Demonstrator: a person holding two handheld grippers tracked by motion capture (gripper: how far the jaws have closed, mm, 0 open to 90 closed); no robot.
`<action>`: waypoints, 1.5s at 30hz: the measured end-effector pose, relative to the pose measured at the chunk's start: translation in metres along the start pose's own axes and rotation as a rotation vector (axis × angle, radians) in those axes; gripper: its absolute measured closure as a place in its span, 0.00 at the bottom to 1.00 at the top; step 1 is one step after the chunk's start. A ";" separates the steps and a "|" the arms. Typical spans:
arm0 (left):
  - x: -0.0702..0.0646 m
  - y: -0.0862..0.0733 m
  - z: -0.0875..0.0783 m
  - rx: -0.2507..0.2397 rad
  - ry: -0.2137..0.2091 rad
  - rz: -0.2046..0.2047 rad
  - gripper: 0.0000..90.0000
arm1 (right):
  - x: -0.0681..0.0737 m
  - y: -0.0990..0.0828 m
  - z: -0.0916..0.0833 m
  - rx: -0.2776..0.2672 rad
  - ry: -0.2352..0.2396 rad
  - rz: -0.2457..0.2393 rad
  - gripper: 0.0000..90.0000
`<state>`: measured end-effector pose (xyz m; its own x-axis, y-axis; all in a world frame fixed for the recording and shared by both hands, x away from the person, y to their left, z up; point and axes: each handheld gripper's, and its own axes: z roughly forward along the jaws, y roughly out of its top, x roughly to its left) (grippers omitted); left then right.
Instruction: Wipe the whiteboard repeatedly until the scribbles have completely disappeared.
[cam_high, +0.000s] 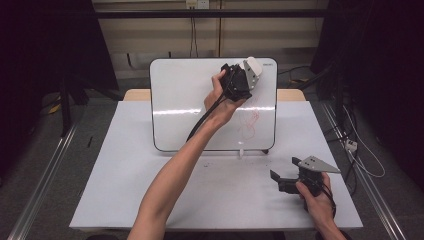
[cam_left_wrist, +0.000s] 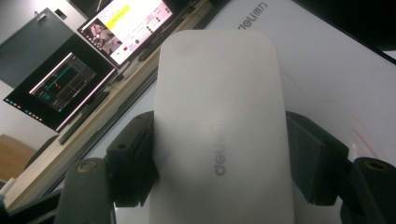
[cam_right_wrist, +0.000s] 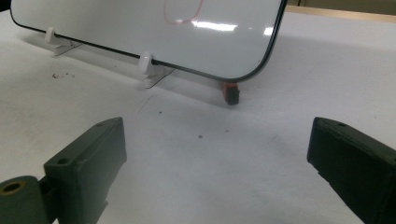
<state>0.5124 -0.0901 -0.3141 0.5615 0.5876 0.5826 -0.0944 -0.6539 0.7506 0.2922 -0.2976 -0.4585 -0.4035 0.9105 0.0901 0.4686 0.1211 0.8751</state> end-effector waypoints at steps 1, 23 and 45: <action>-0.002 0.001 0.000 0.002 0.005 -0.004 0.35 | 0.000 0.000 0.000 0.002 0.000 -0.002 0.05; -0.058 -0.010 -0.006 0.024 -0.046 0.087 0.35 | 0.002 0.001 0.002 0.000 0.011 -0.009 0.05; 0.008 0.012 0.005 0.029 0.018 0.006 0.35 | 0.000 0.000 0.000 -0.002 0.011 0.003 0.05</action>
<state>0.5196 -0.0961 -0.3020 0.5459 0.5918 0.5931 -0.0741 -0.6710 0.7377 0.2921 -0.2981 -0.4585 -0.4109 0.9063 0.0985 0.4687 0.1174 0.8755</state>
